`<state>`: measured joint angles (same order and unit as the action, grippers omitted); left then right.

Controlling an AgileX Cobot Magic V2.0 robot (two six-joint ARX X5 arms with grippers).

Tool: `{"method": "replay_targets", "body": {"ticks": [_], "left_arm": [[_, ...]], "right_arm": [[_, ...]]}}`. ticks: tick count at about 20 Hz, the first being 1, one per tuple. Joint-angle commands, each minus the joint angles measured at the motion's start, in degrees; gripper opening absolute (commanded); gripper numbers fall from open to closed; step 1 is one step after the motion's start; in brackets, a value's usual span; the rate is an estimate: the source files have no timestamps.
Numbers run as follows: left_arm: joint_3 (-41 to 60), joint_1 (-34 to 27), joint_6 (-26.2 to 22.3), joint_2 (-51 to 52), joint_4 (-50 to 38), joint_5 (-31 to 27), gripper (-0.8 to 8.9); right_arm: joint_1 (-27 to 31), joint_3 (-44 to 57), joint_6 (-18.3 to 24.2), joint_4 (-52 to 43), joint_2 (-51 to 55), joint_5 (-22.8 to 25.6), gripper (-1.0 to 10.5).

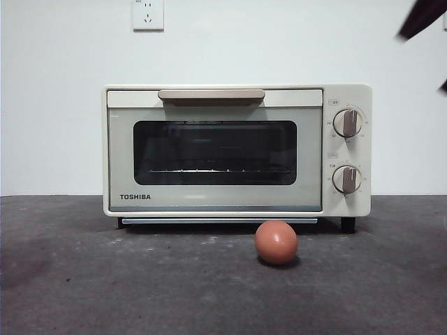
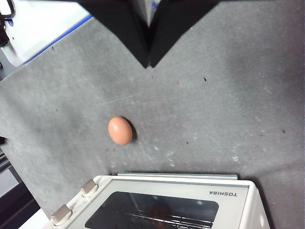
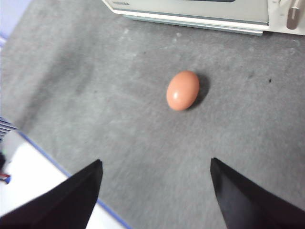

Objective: Eggoven

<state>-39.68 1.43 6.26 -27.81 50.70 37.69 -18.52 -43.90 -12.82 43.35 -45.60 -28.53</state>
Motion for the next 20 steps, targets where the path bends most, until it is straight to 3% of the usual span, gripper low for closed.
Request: {"method": "replay_targets", "body": {"ticks": [1, 6, 10, 20], "left_arm": [[-1.1, 0.2, -1.0, -0.2, -0.7, 0.3, 0.07], [-1.1, 0.2, -1.1, -0.2, -0.7, 0.3, 0.07], [-1.1, 0.2, -1.0, -0.2, -0.7, 0.3, 0.07], [-1.1, 1.8, -1.1, -0.2, -0.8, 0.3, 0.07]], "right_arm": [[-4.9, -0.9, -5.2, -5.0, -5.8, 4.4, 3.6], [-14.9, -1.7, -11.7, -16.3, -19.8, 15.1, 3.6], [-18.8, -5.5, -13.0, -18.5, -30.6, 21.5, 3.6], [-20.7, -13.3, -13.8, -20.5, -48.5, 25.5, 3.6]]}}
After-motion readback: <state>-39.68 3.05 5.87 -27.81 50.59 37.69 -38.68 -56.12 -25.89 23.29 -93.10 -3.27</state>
